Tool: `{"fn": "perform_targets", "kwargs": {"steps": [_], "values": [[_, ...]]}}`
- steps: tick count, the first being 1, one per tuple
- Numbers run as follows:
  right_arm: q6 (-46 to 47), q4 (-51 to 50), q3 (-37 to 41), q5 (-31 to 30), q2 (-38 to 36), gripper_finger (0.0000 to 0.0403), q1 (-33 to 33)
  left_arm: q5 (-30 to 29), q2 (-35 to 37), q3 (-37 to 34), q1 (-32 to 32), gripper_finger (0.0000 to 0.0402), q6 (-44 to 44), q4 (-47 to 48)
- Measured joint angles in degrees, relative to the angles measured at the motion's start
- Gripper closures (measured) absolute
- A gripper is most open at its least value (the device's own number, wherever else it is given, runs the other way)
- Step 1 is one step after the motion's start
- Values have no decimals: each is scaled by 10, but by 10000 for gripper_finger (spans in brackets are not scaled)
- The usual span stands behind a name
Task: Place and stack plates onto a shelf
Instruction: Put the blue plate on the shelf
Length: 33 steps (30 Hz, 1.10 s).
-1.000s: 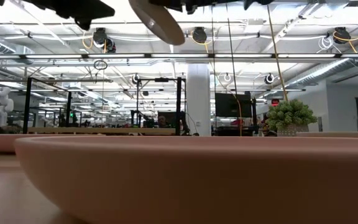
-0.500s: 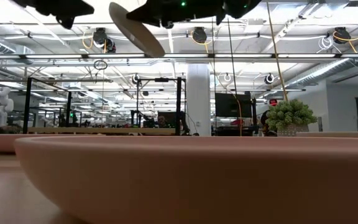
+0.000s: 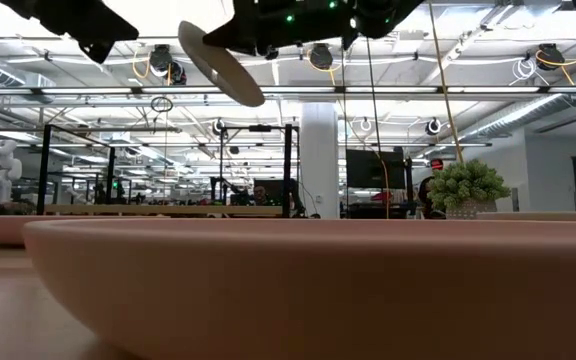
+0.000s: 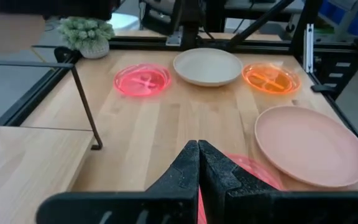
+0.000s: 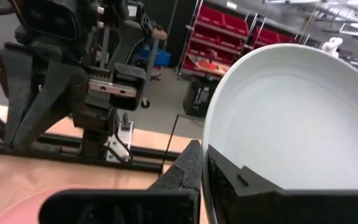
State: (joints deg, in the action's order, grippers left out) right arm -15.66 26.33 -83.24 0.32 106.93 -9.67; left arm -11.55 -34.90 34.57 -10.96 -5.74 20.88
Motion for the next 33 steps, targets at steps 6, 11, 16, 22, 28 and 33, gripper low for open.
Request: {"fn": "perform_targets", "kwargs": {"steps": [6, 11, 16, 22, 28, 33], "values": [[-4, 4, 0, 0, 28, 403, -1, 0, 0, 0, 0, 400, 17, 0], [-1, 4, 0, -1, 35, 403, -3, -2, 0, 0, 0, 400, 20, 1], [0, 2, 0, -1, 50, 403, -3, -3, 0, 0, 0, 400, 10, 1], [14, -10, 1, -2, 66, 403, -1, -4, -3, 0, 0, 400, 6, 6], [14, -36, 1, -4, 65, 403, 1, -4, -3, 0, 0, 400, 9, 16], [15, -55, 6, -4, 65, 403, 1, -5, -3, 0, 0, 400, 8, 16]]}}
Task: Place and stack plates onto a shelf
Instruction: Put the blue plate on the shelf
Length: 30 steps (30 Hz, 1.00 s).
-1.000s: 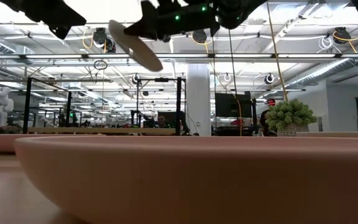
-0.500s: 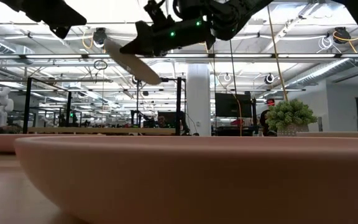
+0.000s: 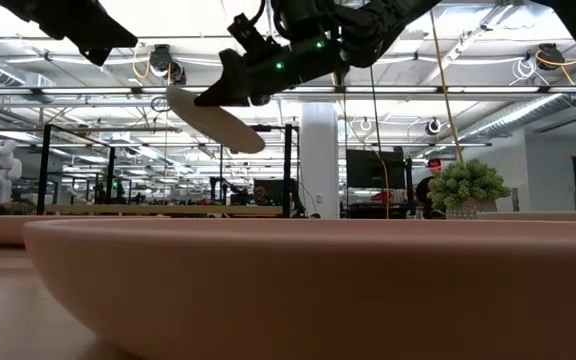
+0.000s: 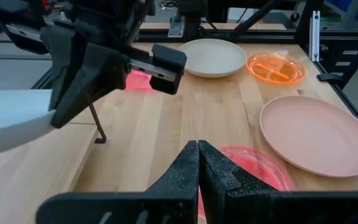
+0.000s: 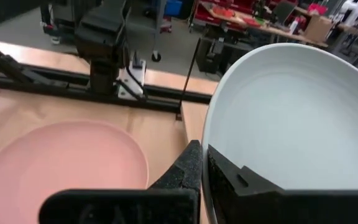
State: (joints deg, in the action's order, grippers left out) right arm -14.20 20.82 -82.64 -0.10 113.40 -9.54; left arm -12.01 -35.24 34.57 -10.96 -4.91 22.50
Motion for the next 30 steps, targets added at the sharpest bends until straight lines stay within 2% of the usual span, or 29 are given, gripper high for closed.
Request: {"fn": "perform_targets", "kwargs": {"steps": [11, 16, 30], "values": [[-13, 3, 24, -2, 0, 403, 4, -3, 0, 0, 0, 400, 16, 0], [-18, -8, 38, -30, 0, 403, 2, -14, 0, 0, 0, 400, 29, 0], [-34, 23, 56, -25, 10, 403, -24, -15, 0, 0, 0, 400, 23, -1]]}}
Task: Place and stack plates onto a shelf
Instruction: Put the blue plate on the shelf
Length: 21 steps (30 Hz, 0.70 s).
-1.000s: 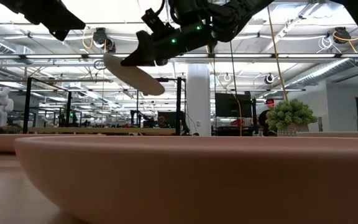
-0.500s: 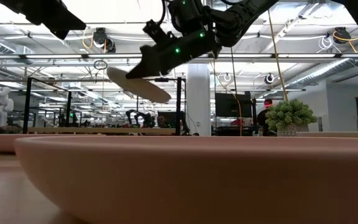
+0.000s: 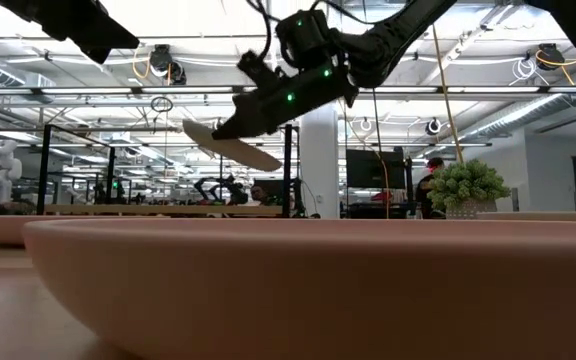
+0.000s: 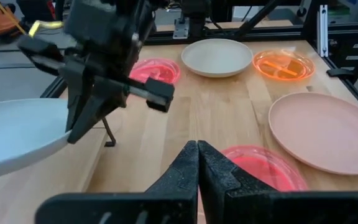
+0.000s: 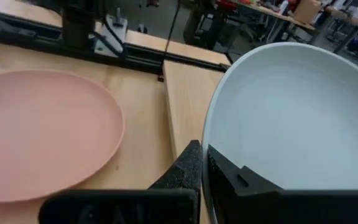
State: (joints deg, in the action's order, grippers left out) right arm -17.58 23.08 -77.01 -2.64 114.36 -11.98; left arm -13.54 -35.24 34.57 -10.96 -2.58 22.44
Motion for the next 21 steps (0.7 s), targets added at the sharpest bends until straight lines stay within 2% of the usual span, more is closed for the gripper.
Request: {"fn": "perform_targets", "kwargs": {"steps": [8, 21], "values": [[7, 44, 0, 13, 35, 403, 0, 0, 0, 0, 1, 400, -6, 2], [4, 46, 0, 14, 36, 403, -4, 0, 0, 0, 1, 400, -3, 2]]}}
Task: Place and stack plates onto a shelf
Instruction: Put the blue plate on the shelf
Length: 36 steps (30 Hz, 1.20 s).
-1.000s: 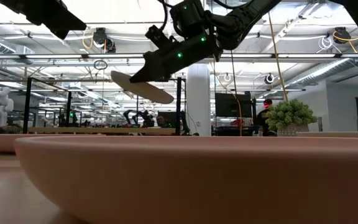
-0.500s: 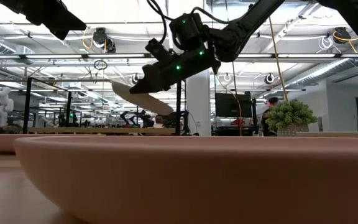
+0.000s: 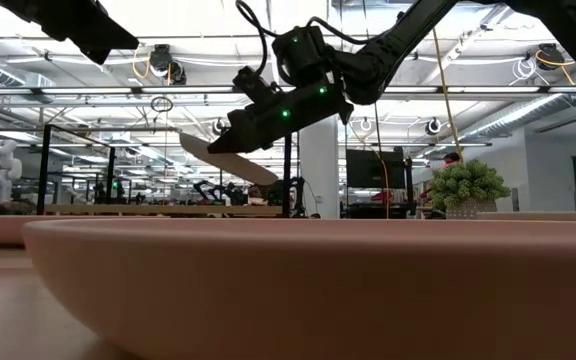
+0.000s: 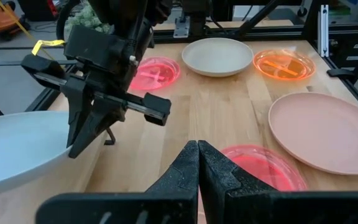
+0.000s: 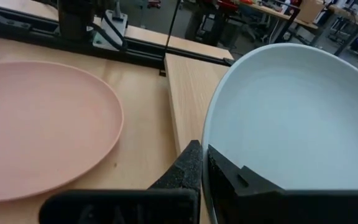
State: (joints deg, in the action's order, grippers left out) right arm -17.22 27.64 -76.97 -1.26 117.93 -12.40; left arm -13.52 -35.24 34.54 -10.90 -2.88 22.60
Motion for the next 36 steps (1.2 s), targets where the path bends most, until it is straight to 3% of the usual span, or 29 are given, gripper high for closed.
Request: {"fn": "perform_targets", "kwargs": {"steps": [36], "values": [[-20, -70, -1, -1, 0, 403, -7, 0, 0, 0, 0, 400, -2, -1]]}}
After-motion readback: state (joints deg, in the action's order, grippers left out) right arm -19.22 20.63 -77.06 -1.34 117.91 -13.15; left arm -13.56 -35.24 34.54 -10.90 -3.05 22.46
